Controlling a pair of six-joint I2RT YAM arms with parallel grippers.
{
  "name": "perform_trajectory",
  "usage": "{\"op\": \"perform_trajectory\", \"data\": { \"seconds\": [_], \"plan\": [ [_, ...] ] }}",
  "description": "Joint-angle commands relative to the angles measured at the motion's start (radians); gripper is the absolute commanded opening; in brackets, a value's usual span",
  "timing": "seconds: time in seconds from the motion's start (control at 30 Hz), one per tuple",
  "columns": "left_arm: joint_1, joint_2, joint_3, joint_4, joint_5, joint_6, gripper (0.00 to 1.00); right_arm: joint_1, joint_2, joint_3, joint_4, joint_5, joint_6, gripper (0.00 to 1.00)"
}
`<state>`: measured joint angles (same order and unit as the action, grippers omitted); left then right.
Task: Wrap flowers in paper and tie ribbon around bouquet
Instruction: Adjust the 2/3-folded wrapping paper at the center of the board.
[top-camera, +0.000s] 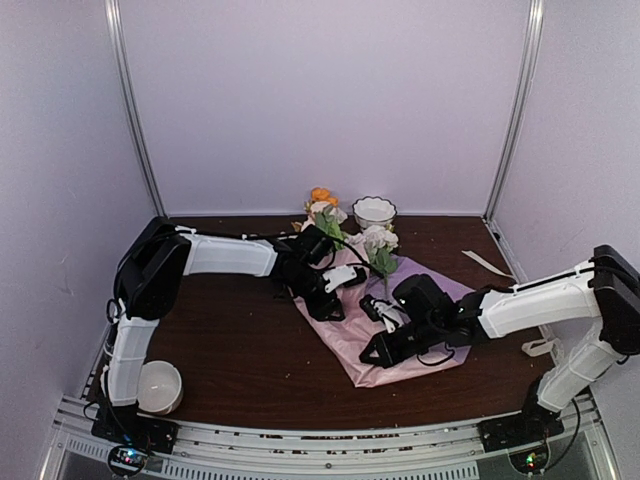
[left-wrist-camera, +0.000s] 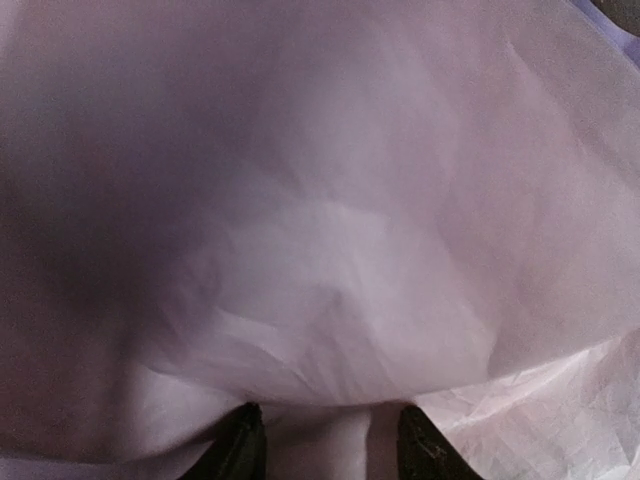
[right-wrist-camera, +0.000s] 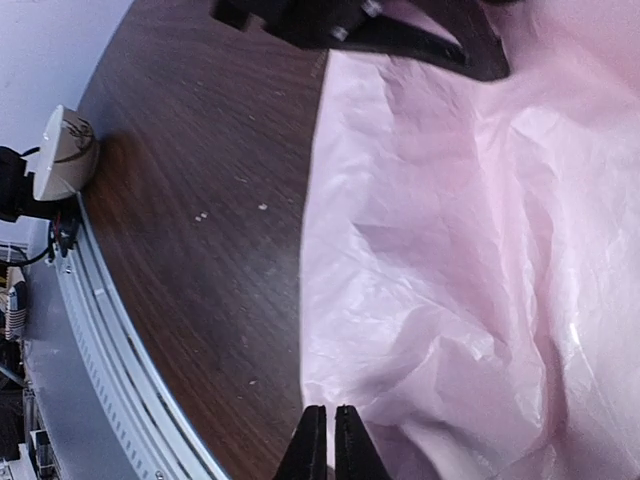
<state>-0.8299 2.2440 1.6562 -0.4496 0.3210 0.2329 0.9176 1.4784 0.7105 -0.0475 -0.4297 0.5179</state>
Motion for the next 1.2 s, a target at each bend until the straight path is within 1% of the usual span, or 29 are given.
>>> {"op": "perform_trajectory", "data": {
  "seconds": [0.0, 0.13, 0.3, 0.4, 0.5, 0.63, 0.77, 0.83, 1.03, 1.17],
  "plan": [
    [0.008, -0.002, -0.03, -0.036, 0.01, 0.006, 0.48, -0.004, 0.065, -0.032, 0.047, 0.023, -0.02, 0.04],
    [0.021, -0.015, -0.023, -0.023, 0.028, -0.011, 0.48, -0.004, 0.103, -0.097, 0.072, 0.034, 0.02, 0.03],
    [0.066, -0.081, -0.011, 0.022, 0.14, -0.053, 0.49, -0.004, 0.085, -0.159, 0.115, 0.029, 0.061, 0.03],
    [0.094, -0.121, 0.021, 0.037, 0.184, -0.057, 0.52, -0.005, 0.084, -0.158, 0.117, 0.023, 0.06, 0.03],
    [0.131, -0.122, 0.069, 0.037, 0.215, -0.051, 0.56, -0.005, 0.081, -0.153, 0.108, 0.023, 0.058, 0.03],
    [0.193, -0.084, 0.141, 0.015, 0.262, -0.042, 0.61, -0.005, 0.078, -0.152, 0.114, 0.023, 0.065, 0.03],
    [0.196, -0.058, 0.193, 0.032, 0.254, 0.029, 0.69, -0.004, 0.084, -0.148, 0.118, 0.017, 0.065, 0.03],
    [0.196, -0.02, 0.246, 0.028, 0.255, 0.042, 0.71, -0.005, 0.085, -0.146, 0.115, 0.014, 0.065, 0.03],
    [0.195, 0.149, 0.453, -0.09, 0.3, 0.075, 0.74, -0.003, 0.066, -0.143, 0.11, 0.019, 0.077, 0.03],
    [0.193, 0.22, 0.545, -0.153, 0.262, 0.053, 0.75, 0.0, 0.056, -0.145, 0.104, 0.02, 0.082, 0.03]
  ]
}}
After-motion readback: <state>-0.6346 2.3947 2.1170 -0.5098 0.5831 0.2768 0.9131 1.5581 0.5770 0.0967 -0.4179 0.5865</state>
